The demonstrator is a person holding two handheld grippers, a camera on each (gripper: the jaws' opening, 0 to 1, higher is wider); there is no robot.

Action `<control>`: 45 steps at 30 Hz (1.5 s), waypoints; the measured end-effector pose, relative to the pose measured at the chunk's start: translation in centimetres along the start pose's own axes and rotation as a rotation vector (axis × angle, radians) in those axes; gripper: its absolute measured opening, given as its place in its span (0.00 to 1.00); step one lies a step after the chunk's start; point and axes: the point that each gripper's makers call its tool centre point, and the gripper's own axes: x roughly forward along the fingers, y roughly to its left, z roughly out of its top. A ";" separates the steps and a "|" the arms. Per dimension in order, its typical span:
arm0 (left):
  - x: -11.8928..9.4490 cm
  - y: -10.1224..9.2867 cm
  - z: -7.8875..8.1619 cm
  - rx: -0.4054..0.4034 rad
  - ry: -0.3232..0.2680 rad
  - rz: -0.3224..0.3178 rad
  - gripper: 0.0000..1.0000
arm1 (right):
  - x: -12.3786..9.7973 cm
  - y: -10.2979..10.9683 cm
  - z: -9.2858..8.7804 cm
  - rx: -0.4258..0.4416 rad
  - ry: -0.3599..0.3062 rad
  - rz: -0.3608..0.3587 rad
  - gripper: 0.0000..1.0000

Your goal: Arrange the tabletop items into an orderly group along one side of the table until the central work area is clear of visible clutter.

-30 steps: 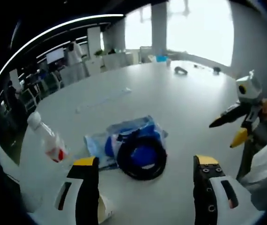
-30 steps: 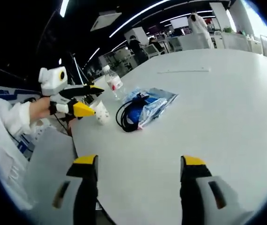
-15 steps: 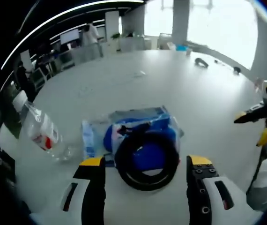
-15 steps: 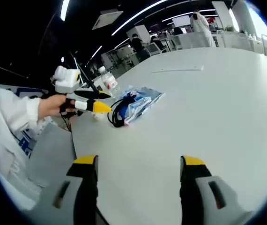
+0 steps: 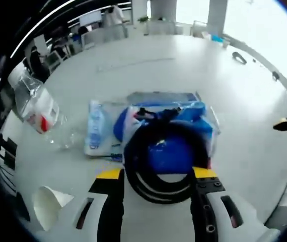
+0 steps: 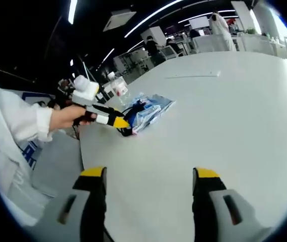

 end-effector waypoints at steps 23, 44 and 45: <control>0.7 1.7 -0.6 -0.050 0.014 0.073 0.04 | 4.0 2.1 1.7 -0.029 0.014 0.089 0.63; -2.8 0.1 -0.8 -0.231 -0.037 -0.032 0.00 | 4.7 2.8 3.4 -0.025 -0.043 0.087 0.61; -2.9 0.2 -0.9 -0.225 -0.037 -0.027 0.00 | 4.8 2.9 3.4 -0.026 -0.043 0.089 0.61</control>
